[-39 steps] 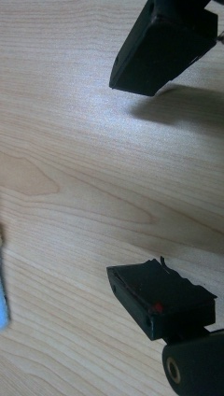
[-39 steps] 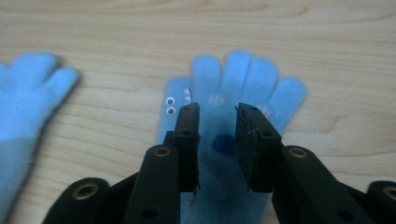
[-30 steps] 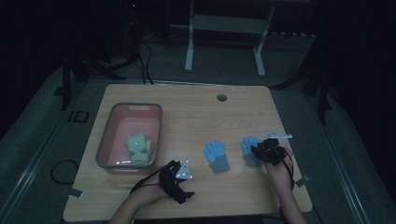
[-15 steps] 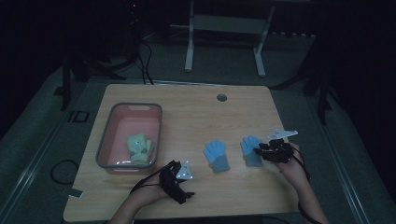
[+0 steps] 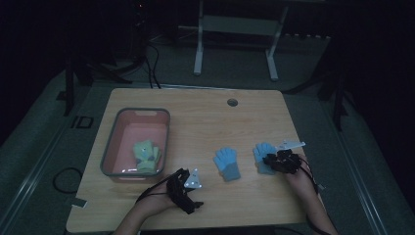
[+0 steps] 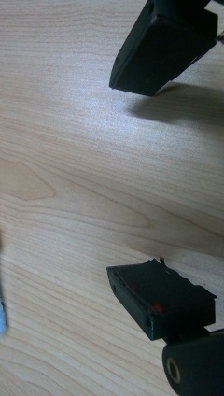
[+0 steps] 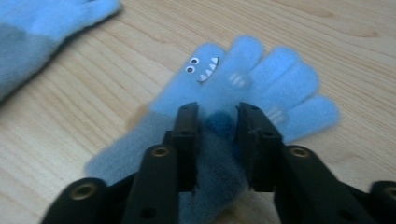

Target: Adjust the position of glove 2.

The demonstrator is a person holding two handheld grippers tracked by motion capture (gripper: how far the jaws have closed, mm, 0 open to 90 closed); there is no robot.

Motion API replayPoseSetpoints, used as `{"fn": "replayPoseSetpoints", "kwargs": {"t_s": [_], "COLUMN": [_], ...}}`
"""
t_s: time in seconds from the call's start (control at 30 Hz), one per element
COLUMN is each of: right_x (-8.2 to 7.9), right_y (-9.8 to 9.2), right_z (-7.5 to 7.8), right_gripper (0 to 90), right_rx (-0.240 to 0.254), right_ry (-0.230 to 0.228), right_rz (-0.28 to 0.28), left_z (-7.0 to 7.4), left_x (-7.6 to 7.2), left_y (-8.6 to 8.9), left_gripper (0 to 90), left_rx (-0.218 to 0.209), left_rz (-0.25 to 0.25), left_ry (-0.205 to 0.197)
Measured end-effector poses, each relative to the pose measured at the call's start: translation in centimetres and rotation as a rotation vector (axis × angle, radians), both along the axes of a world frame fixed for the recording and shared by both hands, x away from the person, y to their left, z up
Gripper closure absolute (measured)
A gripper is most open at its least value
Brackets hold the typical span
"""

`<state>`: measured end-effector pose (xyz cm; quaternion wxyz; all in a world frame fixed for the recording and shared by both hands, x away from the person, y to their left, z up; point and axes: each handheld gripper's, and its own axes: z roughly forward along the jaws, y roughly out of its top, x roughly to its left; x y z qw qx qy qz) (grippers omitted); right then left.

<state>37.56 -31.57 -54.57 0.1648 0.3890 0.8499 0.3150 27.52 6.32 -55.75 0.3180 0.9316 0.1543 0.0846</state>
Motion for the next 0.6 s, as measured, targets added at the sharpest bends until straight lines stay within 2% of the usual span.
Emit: {"fn": "replayPoseSetpoints", "kwargs": {"t_s": [0.13, 0.23, 0.37, 0.53, 0.6], "right_x": [0.0, 0.0, 0.0, -0.3, -0.5], "right_y": [0.1, 0.3, 0.6, 0.6, 0.8], "right_z": [0.0, 0.2, 0.6, 2.3, 3.3], "right_gripper": [75.0, 82.4, 84.5, 84.8, 84.8], "right_rx": [-0.01, -0.014, -0.02, 0.002, 0.011], "right_ry": [-0.004, 0.003, 0.008, -0.012, -0.034], "right_rz": [-0.015, -0.046, -0.066, -0.08, -0.079], "left_z": [0.0, 0.0, 0.0, 0.0, 0.0], "left_x": [0.0, 0.0, -0.1, -0.1, 0.0], "left_y": [0.0, 0.0, -0.1, -0.1, -0.1], "left_gripper": [10.2, 10.2, 10.2, 10.2, 10.2], "left_rx": [-0.007, -0.001, 0.002, -0.001, 0.002], "left_rz": [0.002, -0.001, -0.005, -0.003, -0.004], "left_ry": [0.001, 0.0, -0.002, 0.0, -0.001]}}
